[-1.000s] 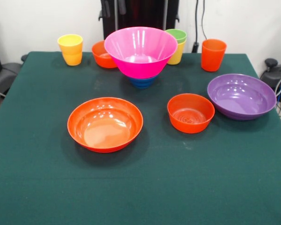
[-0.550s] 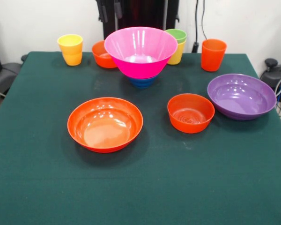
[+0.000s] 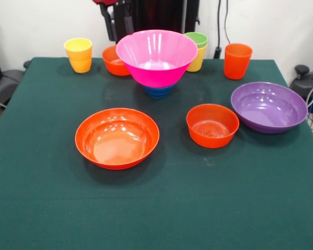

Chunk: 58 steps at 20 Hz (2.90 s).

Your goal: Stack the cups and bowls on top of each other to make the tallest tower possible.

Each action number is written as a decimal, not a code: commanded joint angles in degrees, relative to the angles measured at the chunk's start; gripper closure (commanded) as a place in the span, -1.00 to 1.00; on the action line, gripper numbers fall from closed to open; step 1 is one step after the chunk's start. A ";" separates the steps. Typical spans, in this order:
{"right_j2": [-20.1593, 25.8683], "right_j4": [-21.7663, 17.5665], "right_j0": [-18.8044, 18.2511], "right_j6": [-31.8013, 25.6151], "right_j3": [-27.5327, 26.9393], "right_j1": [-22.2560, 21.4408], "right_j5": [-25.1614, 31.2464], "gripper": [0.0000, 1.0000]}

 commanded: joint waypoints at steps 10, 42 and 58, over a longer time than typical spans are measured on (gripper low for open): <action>6.88 -1.25 -1.86 19.70 -13.89 8.48 4.67 -1.00; 10.12 10.64 -0.83 16.26 -9.25 8.21 11.97 -1.00; 10.51 11.17 3.86 18.00 -6.60 10.96 14.61 -1.00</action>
